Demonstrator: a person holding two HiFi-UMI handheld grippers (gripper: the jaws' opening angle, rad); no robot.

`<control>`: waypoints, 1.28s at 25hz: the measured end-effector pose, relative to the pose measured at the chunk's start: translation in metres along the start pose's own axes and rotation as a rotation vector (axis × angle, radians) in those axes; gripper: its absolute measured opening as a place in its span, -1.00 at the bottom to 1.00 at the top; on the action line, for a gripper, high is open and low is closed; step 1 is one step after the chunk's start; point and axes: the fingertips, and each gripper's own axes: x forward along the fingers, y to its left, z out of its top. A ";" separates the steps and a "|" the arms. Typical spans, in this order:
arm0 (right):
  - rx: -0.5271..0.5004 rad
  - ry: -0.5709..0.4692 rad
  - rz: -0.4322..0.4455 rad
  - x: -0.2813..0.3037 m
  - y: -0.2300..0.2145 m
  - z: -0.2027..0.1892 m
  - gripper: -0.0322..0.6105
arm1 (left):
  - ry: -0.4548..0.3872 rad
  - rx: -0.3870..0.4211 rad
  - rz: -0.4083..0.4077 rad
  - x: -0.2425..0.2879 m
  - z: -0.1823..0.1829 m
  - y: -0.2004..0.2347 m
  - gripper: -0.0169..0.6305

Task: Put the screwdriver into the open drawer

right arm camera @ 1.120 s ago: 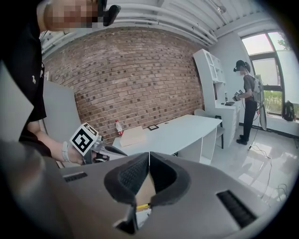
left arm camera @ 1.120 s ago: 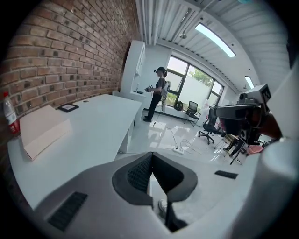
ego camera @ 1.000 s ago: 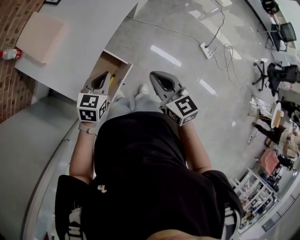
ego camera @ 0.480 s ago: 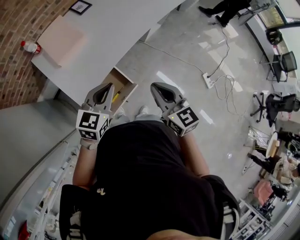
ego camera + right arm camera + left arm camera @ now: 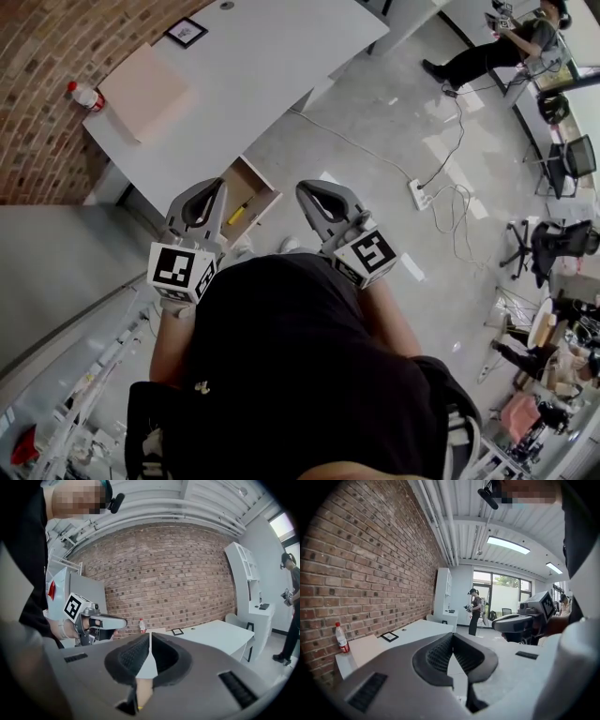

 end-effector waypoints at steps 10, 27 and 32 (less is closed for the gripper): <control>-0.044 -0.047 0.044 0.010 0.006 0.025 -0.86 | -0.046 0.011 0.052 -0.016 0.016 0.005 -0.93; -0.039 -0.030 0.071 0.003 0.016 0.017 -0.86 | -0.044 -0.007 0.082 -0.030 0.008 -0.002 -0.93; -0.042 -0.029 0.065 -0.002 0.015 0.015 -0.86 | -0.036 -0.007 0.085 -0.029 0.006 -0.005 -0.93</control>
